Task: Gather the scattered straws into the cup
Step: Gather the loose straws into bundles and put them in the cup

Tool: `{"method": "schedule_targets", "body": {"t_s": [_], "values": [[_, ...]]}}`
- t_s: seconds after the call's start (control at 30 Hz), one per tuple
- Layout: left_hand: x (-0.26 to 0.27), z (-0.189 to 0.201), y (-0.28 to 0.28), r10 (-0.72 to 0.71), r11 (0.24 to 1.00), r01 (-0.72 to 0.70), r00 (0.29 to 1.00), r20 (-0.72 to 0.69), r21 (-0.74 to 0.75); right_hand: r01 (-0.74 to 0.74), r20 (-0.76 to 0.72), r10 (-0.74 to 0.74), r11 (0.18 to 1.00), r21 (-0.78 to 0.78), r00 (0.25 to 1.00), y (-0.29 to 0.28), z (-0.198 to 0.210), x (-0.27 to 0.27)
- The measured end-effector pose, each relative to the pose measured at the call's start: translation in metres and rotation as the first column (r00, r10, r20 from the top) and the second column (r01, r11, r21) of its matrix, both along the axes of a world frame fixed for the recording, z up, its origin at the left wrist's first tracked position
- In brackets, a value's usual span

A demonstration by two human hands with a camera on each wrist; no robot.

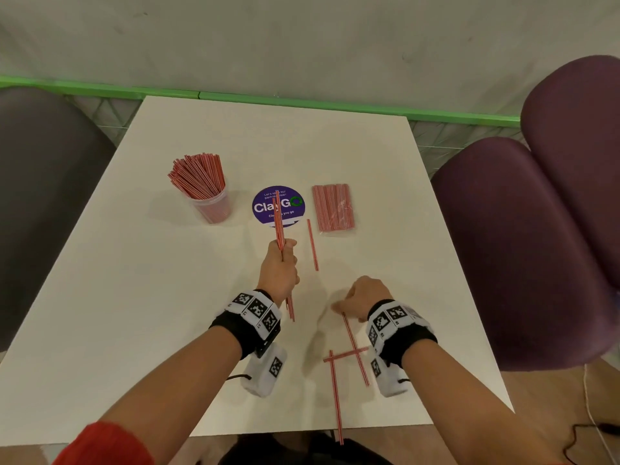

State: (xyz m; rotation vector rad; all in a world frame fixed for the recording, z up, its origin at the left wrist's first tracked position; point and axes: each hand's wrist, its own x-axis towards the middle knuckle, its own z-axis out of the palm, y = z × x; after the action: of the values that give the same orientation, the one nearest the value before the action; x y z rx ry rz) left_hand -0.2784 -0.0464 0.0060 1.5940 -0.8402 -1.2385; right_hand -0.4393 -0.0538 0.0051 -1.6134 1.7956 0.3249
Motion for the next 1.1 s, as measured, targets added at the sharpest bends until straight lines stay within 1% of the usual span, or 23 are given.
{"method": "schedule_targets", "body": {"t_s": [0.03,0.1,0.2,0.37,0.5,0.57,0.6,0.63,0.67,0.7,0.73,0.77,0.8,0.83,0.87,0.9,0.97,1.07,1.1], "values": [[-0.001,-0.003,0.004,-0.019,1.0,0.019,1.0,0.007,0.013,-0.008,-0.034,0.008,1.0,-0.001,0.999,0.004,-0.002,-0.002],[-0.003,-0.008,0.01,-0.052,0.998,0.052,0.999,0.008,0.034,-0.001,-0.056,-0.001,0.999,-0.036,0.998,0.009,-0.004,-0.001],[-0.007,-0.011,0.016,-0.096,0.994,0.095,0.995,0.017,0.059,0.031,-0.049,-0.033,0.998,-0.056,0.998,0.011,-0.009,0.004],[-0.012,-0.012,0.022,-0.138,0.989,0.136,0.99,0.039,0.057,0.079,-0.018,-0.081,0.993,-0.087,0.997,0.012,-0.012,0.008],[-0.012,-0.016,0.027,-0.182,0.982,0.177,0.98,0.083,0.065,0.041,0.006,-0.04,0.992,-0.122,0.999,0.013,-0.012,0.009],[-0.012,-0.018,0.03,-0.207,0.977,0.2,0.973,0.103,0.078,0.02,0.007,-0.019,0.985,-0.173,1.0,0.014,-0.01,0.009],[-0.013,-0.019,0.031,-0.22,0.974,0.212,0.968,0.121,0.081,0.04,0.035,-0.033,0.976,-0.216,0.999,0.012,-0.009,0.01],[-0.012,-0.02,0.032,-0.234,0.971,0.223,0.961,0.146,0.086,0.092,0.102,-0.067,0.96,-0.265,0.993,0.01,-0.008,0.01],[-0.012,-0.021,0.032,-0.25,0.967,0.237,0.953,0.17,0.092,0.171,0.201,-0.111,0.934,-0.314,0.973,0.007,-0.007,0.011],[-0.012,-0.021,0.032,-0.268,0.962,0.253,0.945,0.187,0.101,0.259,0.308,-0.149,0.898,-0.356,0.94,0.003,-0.003,0.013],[-0.012,-0.02,0.032,-0.293,0.955,0.276,0.936,0.195,0.109,0.352,0.418,-0.182,0.858,-0.375,0.89,-0.001,0.001,0.015],[-0.013,-0.019,0.032,-0.323,0.945,0.304,0.925,0.199,0.117,0.452,0.54,-0.218,0.821,-0.348,0.813,-0.005,0.005,0.019],[-0.015,-0.017,0.032,-0.357,0.933,0.338,0.912,0.204,0.121,0.544,0.657,-0.262,0.795,-0.268,0.706,-0.009,0.009,0.022],[-0.017,-0.013,0.031,-0.392,0.919,0.373,0.892,0.223,0.124,0.606,0.744,-0.305,0.778,-0.166,0.594,-0.011,0.014,0.027],[-0.019,-0.009,0.031,-0.426,0.905,0.408,0.868,0.256,0.121,0.638,0.799,-0.341,0.767,-0.069,0.495,-0.013,0.017,0.032],[-0.02,-0.006,0.03,-0.452,0.892,0.436,0.843,0.293,0.121,0.648,0.822,-0.366,0.761,-0.005,0.436,-0.014,0.019,0.037],[-0.022,-0.001,0.028,-0.461,0.885,0.452,0.821,0.337,0.109,0.648,0.832,-0.383,0.76,0.037,0.401,-0.016,0.022,0.044],[-0.019,-0.001,0.024,-0.416,0.907,0.409,0.84,0.349,0.1,0.648,0.868,-0.376,0.757,0.086,0.324,-0.018,0.024,0.048],[-0.018,-0.003,0.022,-0.401,0.915,0.39,0.844,0.357,0.106,0.65,0.869,-0.374,0.756,0.084,0.323,-0.019,0.024,0.047]]}}
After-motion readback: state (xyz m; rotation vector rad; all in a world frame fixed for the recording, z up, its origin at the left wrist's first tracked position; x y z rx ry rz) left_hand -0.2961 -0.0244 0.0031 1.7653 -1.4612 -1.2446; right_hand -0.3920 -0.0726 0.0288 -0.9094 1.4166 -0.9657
